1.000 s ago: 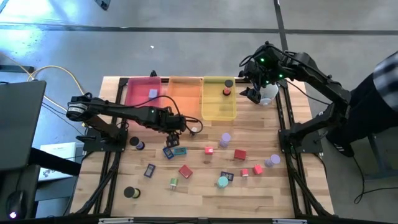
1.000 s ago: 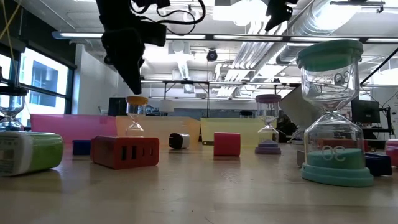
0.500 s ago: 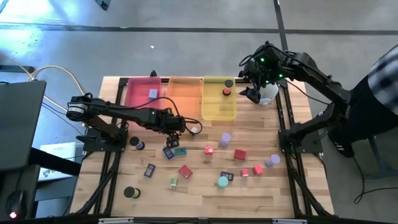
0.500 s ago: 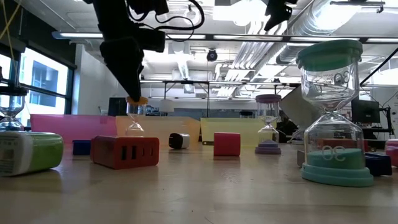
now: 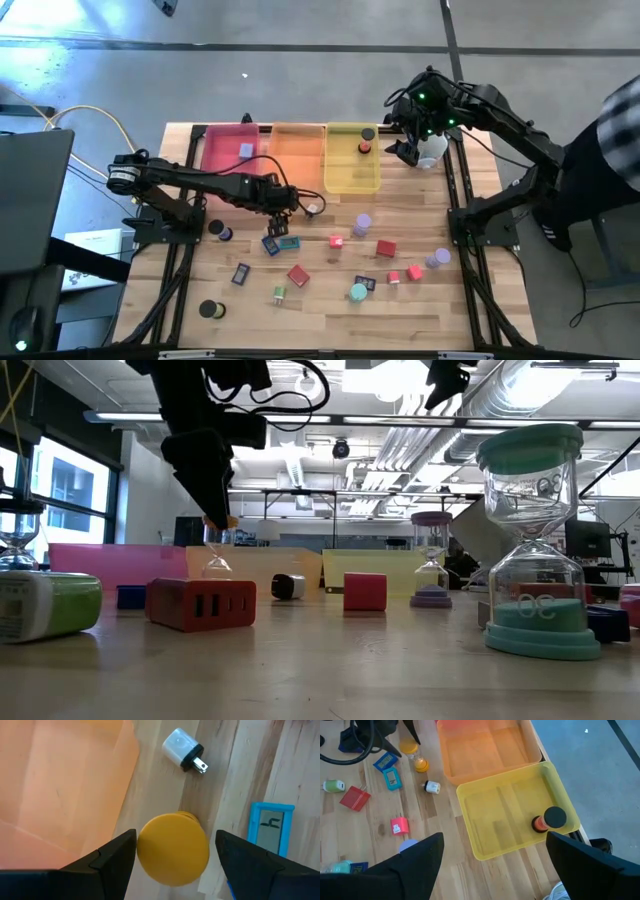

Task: Pick & Place Office items
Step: Put the orange hourglass into the yellow bin

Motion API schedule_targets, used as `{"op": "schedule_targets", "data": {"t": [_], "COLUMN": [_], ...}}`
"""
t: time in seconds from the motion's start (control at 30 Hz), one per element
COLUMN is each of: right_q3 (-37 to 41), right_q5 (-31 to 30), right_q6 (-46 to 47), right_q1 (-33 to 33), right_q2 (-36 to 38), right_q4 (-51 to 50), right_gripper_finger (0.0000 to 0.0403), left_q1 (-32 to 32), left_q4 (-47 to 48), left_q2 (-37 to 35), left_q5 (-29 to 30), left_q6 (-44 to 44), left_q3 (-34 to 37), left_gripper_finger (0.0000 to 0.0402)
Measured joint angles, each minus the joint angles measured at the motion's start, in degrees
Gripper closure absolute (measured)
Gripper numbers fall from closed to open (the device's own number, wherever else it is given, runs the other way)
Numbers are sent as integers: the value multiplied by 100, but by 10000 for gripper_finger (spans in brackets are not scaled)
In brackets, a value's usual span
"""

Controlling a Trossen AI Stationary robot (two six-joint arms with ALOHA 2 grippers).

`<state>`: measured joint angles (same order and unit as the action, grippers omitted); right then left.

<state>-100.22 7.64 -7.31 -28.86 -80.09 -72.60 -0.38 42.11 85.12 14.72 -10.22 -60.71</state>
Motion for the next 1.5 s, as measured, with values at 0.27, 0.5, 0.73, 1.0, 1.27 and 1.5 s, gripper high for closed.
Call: {"op": "schedule_targets", "data": {"t": [0.27,0.5,0.73,1.0,1.27,1.5], "right_q3": [0,0,0,2,2,2], "right_q5": [0,0,0,0,-2,-17], "right_q6": [0,-1,-4,-42,-46,-55], "right_q1": [0,0,-2,0,0,-1], "right_q2": [0,0,0,0,0,0], "right_q4": [0,0,0,0,0,0], "right_gripper_finger": [62,62,62,62,62,62], "left_q1": [31,39,56,129,151,151], "left_q4": [0,-4,-62,-108,-203,-201], "left_q2": [0,21,197,302,396,396], "left_q5": [-13,-40,-210,-350,-409,-446], "left_q6": [0,-2,-5,40,121,125], "left_q3": [2,2,15,15,13,13], "left_gripper_finger": [152,152,152,152,152,152]}}
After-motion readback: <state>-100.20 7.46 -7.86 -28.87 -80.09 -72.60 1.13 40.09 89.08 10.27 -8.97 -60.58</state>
